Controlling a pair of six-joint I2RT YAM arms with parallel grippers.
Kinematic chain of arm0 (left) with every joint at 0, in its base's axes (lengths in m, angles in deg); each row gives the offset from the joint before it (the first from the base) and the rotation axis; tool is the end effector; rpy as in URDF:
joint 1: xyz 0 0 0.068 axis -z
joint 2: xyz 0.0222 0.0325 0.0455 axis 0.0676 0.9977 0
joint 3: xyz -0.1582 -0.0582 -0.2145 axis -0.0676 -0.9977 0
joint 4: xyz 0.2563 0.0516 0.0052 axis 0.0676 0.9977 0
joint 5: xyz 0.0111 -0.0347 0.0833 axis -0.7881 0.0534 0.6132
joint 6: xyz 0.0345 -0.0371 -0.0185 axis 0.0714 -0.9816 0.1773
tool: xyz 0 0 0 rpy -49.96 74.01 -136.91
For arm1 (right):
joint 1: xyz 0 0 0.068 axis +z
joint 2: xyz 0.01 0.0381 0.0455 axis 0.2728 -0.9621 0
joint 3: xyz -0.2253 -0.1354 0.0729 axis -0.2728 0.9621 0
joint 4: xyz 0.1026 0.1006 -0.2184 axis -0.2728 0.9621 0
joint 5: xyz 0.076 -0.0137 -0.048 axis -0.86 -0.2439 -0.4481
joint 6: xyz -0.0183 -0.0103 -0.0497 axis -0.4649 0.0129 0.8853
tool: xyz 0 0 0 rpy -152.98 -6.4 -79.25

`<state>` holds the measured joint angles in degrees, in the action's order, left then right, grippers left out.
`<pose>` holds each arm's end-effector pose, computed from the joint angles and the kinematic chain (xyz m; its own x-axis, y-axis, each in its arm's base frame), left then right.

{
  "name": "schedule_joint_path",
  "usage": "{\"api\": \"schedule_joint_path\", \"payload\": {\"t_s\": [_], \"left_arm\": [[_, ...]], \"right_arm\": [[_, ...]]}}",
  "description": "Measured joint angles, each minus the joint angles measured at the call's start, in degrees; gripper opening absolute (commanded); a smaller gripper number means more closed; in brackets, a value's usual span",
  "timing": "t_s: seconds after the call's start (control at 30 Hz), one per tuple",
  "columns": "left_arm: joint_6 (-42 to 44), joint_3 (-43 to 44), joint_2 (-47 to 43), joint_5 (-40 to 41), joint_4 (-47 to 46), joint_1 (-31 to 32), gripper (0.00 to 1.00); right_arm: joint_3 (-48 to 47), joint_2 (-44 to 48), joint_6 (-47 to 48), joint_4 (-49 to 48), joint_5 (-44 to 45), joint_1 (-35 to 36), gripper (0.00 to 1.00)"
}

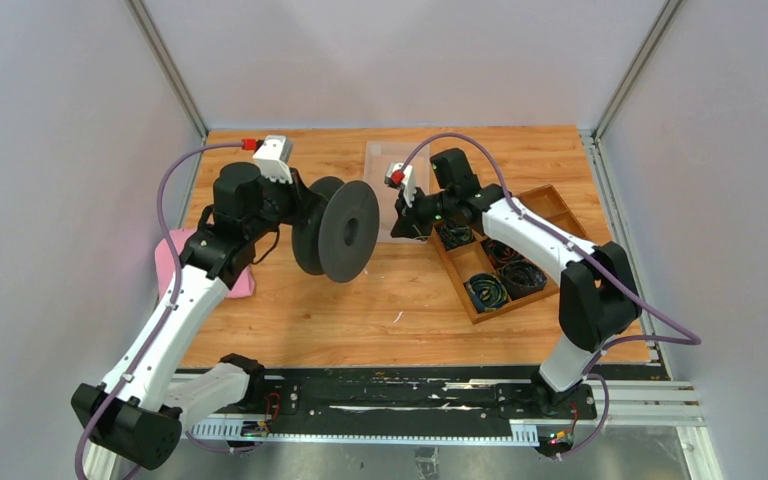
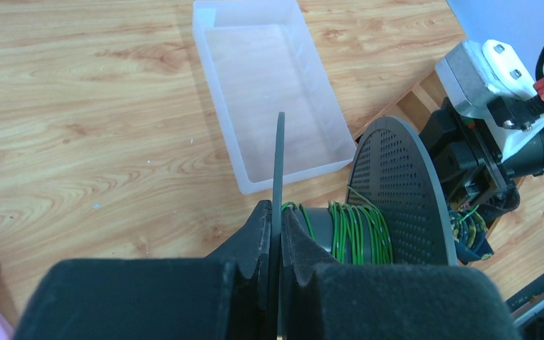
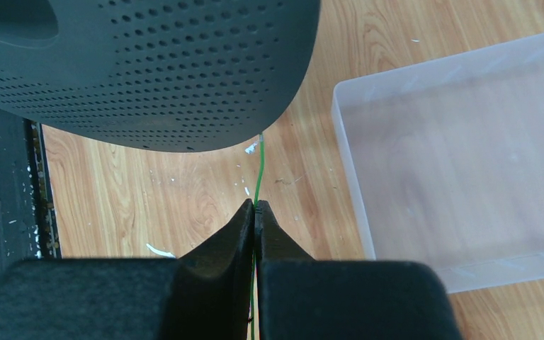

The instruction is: Wrap the cables

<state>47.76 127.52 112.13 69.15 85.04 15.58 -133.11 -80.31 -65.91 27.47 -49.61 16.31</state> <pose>0.2108 -0.0795 0.3760 -0.3976 -0.1504 -0.9052 0.3572 0.8833 -0.3037 0.3080 0.2215 0.2823 -0.1614 -0.4385 -0.8841 -0.9761 0.2028 0.0776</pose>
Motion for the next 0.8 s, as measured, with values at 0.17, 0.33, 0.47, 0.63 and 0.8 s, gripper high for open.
{"api": "schedule_joint_path", "payload": {"t_s": [0.17,0.33,0.47,0.63,0.8], "left_arm": [[-1.55,0.96,0.98,2.14,1.4,0.0,0.0],[-2.64,1.79,1.42,4.28,3.1,-0.15,0.0],[-3.87,2.23,1.66,5.77,3.5,-0.61,0.0],[-5.07,2.95,2.01,8.37,4.24,-0.92,0.0],[-6.12,4.11,2.82,11.52,5.7,-1.03,0.0]], "right_arm": [[2.4,0.0,-2.38,-3.13,-0.85,0.07,0.01],[4.81,0.0,-4.13,-6.45,-1.01,0.55,0.01],[6.49,-0.22,-5.7,-8.7,-1.01,1.46,0.01],[8.44,-1.38,-8.33,-12.31,-0.74,3.37,0.01],[9.16,-2.75,-11.15,-15.04,-0.07,5.81,0.01]]}}
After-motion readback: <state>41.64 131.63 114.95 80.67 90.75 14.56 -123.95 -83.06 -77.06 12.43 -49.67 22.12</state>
